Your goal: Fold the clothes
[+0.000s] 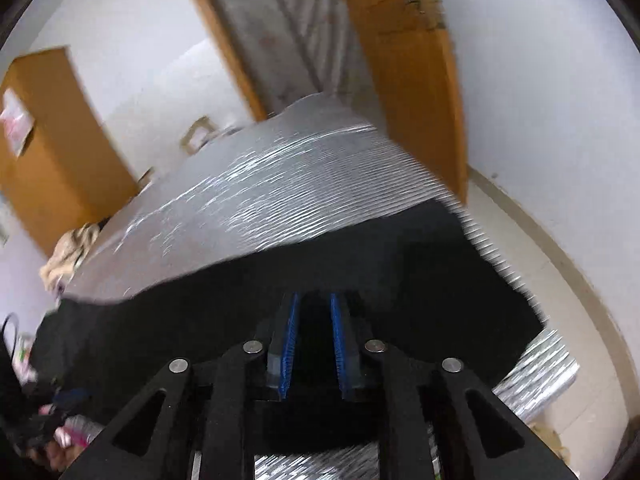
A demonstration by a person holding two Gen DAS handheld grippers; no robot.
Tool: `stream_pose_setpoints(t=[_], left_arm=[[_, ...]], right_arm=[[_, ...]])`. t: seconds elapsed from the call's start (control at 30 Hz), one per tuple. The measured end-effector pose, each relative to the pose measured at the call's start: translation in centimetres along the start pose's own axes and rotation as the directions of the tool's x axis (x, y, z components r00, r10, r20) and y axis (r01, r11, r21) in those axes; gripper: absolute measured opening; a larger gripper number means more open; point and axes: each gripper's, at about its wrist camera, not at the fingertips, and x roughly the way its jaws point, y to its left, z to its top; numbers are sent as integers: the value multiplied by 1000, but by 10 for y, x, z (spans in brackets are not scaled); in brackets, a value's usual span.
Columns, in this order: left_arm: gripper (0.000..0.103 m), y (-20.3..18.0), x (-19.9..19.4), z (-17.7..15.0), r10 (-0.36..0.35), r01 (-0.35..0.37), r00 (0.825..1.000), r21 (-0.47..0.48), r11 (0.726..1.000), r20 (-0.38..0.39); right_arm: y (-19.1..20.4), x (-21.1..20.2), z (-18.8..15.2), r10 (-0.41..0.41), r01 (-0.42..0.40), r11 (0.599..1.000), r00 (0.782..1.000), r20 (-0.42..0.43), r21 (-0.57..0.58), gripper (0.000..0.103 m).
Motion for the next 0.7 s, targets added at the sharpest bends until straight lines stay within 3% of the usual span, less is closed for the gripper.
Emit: stream_pose_setpoints(t=[0.13, 0.17, 0.27, 0.4, 0.5, 0.6, 0.67, 0.7], left_arm=[[7, 11, -7, -2, 34, -33, 999, -38, 999, 16], [7, 14, -8, -2, 39, -38, 999, -48, 998, 19], [7, 19, -10, -1, 46, -44, 999, -69, 997, 27], [7, 18, -9, 1, 53, -51, 998, -69, 996, 26], [7, 16, -12, 1, 72, -70, 997, -59, 996, 33], [7, 17, -17, 2, 93, -89, 995, -66, 994, 48], [7, 21, -15, 3, 100, -95, 994, -79, 992, 53], [7, 22, -14, 3, 102, -97, 993, -84, 992, 53]], right_arm=[[-50, -6, 15, -105, 93, 972, 993, 46, 215, 16], [-59, -8, 18, -126, 109, 961, 991, 51, 254, 21], [-47, -14, 23, -78, 59, 975, 993, 84, 213, 20], [-23, 9, 25, 9, -11, 991, 1000, 22, 131, 20], [-39, 24, 27, -50, 50, 975, 999, -7, 217, 13], [-45, 9, 29, -142, 127, 963, 989, 48, 236, 20], [-35, -2, 28, -112, 93, 974, 990, 86, 205, 19], [-25, -11, 24, -51, 31, 985, 993, 110, 171, 19]])
